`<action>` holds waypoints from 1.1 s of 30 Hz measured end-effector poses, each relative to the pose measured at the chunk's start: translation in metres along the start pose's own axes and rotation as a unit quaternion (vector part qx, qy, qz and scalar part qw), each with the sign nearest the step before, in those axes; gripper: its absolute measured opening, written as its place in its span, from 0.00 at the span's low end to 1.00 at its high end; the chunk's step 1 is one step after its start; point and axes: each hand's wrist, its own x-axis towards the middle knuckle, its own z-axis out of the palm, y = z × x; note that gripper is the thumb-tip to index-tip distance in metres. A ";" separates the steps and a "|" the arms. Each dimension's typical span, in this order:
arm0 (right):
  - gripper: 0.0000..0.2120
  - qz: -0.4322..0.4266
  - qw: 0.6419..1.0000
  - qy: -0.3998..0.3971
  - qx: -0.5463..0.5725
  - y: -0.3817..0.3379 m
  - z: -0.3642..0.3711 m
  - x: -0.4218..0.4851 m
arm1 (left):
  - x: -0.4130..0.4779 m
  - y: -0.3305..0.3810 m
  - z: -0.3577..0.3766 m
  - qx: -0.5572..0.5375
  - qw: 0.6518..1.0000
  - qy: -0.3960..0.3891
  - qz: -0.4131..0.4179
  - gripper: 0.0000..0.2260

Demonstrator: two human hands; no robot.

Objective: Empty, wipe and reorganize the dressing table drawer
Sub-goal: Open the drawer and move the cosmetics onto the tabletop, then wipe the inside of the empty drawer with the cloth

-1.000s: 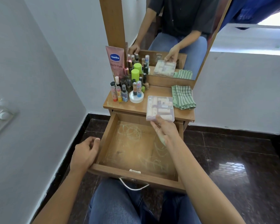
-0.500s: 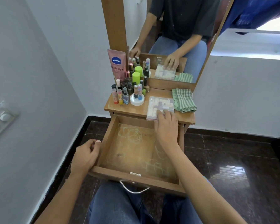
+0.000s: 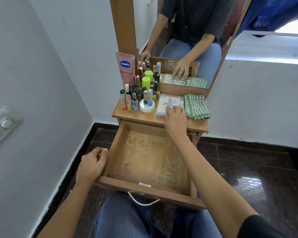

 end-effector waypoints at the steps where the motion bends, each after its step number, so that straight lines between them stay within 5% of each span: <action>1: 0.18 -0.003 1.000 0.001 0.009 0.000 0.000 0.001 | 0.000 0.000 0.000 0.000 1.000 0.000 0.000 0.13; 10: 0.18 -0.021 0.999 0.004 0.026 0.000 0.001 0.000 | 0.000 0.000 -0.001 0.003 1.000 -0.001 0.002 0.13; 15: 0.16 0.022 0.991 0.120 0.051 0.030 -0.016 0.006 | 0.001 0.000 0.000 -0.002 1.000 -0.004 0.002 0.12; 21: 0.21 0.057 0.997 0.012 0.056 0.067 -0.029 0.018 | 0.000 0.000 0.001 0.017 1.000 -0.002 0.004 0.11; 33: 0.16 0.088 0.996 -0.010 -0.030 0.060 -0.049 0.005 | 0.000 -0.002 0.003 0.012 1.000 0.021 0.015 0.14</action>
